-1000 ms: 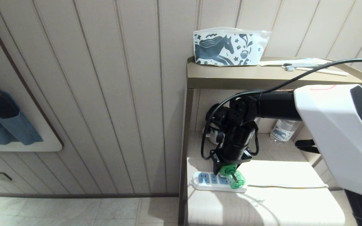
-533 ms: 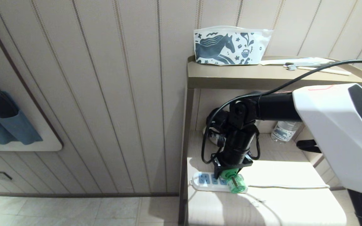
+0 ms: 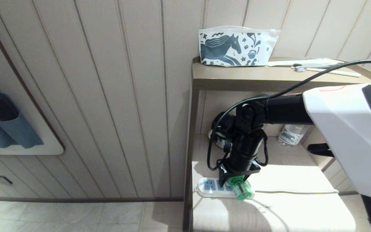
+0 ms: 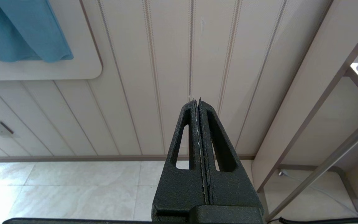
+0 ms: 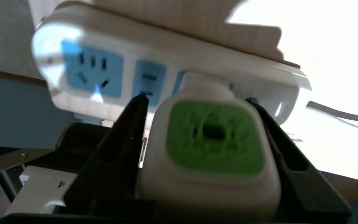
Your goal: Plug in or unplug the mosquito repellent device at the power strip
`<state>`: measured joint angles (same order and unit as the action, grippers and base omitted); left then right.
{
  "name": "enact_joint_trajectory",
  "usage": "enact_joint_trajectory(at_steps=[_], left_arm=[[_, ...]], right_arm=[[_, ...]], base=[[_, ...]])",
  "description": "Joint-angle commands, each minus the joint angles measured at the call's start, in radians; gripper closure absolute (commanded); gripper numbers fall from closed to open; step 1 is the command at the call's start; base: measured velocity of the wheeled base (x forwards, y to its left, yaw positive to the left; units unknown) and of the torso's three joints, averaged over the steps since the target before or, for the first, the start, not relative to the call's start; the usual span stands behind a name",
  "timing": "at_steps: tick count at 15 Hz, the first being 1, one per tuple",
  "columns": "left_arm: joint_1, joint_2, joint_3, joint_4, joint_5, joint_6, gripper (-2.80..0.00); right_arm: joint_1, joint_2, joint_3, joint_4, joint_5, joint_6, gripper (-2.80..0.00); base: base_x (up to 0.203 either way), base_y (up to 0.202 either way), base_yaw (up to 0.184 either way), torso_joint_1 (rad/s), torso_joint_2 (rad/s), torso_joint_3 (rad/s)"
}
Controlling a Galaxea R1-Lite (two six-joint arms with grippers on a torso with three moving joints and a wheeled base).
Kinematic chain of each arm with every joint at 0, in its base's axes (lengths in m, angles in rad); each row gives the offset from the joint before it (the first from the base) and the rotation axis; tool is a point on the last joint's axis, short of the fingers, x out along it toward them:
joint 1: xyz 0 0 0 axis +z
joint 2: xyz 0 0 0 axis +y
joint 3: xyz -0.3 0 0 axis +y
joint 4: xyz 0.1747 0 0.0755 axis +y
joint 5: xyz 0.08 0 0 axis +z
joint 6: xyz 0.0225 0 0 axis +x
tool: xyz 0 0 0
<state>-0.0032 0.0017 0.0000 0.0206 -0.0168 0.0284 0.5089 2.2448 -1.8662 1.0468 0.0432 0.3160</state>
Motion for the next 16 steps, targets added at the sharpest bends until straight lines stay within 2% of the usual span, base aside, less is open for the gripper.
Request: enact_joint_trajectory(at_steps=[1,4,7,13,16], left_arm=[[0.000,0.001,0.000,0.000,0.000,0.000,0.00],[0.000,0.001,0.000,0.001,0.000,0.001,0.00],[0.000,0.001,0.000,0.000,0.000,0.001,0.00],[0.000,0.001,0.000,-0.001,0.000,-0.001,0.00],[0.000,0.001,0.000,-0.001,0.000,-0.001,0.00]], right_arm=[[0.002,-0.037,0.002,0.003,-0.018,0.000,-2.80],[0.006,-0.047,-0.007,-0.001,-0.059,0.000,-2.80],[0.007,-0.079,0.010,0.000,-0.065,0.002,-2.80],[0.079,-0.283,0.153,-0.001,-0.066,0.005,-2.80],[0.114,-0.431,0.236,-0.003,-0.089,0.035,-2.80]], base=[[0.000,0.000,0.000,0.000,0.00,0.000],[0.000,0.000,0.000,0.000,0.00,0.000],[0.000,0.000,0.000,0.000,0.00,0.000],[0.000,0.000,0.000,0.000,0.00,0.000],[0.000,0.000,0.000,0.000,0.00,0.000]])
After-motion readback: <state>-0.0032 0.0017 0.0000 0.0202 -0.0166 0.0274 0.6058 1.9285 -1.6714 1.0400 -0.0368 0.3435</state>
